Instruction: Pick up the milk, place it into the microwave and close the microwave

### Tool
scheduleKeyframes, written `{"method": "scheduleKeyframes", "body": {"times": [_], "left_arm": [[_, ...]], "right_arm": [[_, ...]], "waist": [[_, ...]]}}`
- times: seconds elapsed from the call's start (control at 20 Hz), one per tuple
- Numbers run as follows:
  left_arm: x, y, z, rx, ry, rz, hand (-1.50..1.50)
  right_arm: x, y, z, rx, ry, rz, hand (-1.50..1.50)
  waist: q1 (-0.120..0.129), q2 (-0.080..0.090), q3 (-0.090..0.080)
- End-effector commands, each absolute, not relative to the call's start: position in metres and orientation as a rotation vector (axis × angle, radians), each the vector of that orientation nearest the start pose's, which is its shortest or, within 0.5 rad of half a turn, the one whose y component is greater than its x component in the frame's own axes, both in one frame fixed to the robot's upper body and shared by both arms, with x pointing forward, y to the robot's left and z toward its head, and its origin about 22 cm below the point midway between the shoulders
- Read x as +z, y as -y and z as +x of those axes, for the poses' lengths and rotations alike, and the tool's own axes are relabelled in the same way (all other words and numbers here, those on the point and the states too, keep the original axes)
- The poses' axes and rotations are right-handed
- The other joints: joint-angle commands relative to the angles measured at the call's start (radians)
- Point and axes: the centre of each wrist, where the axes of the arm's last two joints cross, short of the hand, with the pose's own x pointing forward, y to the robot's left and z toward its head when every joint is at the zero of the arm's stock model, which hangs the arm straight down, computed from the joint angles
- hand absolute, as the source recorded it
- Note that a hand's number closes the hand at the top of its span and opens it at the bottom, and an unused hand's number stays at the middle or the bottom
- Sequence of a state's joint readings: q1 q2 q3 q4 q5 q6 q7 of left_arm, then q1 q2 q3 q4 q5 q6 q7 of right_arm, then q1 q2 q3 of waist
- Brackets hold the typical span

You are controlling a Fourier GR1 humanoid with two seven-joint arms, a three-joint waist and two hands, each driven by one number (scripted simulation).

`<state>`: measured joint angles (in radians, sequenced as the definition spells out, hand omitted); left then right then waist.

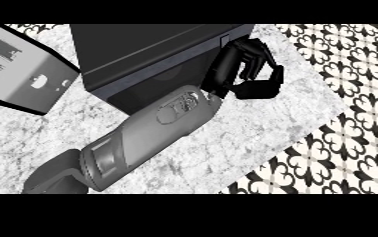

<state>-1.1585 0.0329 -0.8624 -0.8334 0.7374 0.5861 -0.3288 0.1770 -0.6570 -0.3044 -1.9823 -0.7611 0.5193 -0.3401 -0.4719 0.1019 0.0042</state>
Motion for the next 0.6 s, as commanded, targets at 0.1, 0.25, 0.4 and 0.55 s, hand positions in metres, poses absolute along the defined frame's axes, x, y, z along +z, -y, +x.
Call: {"method": "scheduleKeyframes", "body": {"times": [0.1,0.25,0.4,0.55], "left_arm": [[0.109,0.019,0.375,-0.211,1.845,-0.099,1.5],[0.103,0.014,0.379,-0.17,1.786,-0.069,1.5],[0.093,0.01,0.379,-0.163,1.766,-0.042,1.5],[0.092,0.009,0.381,-0.185,1.758,-0.061,1.5]], "right_arm": [[0.162,0.384,0.186,0.377,2.204,0.434,-1.5],[0.166,0.387,0.187,0.372,2.216,0.424,-1.5],[0.17,0.39,0.184,0.363,2.233,0.403,-1.5],[0.175,0.396,0.181,0.343,2.255,0.364,-1.5]], "waist": [[0.026,0.004,0.0],[0.048,0.013,0.001],[0.071,0.008,0.0],[0.097,0.004,-0.003]]}}
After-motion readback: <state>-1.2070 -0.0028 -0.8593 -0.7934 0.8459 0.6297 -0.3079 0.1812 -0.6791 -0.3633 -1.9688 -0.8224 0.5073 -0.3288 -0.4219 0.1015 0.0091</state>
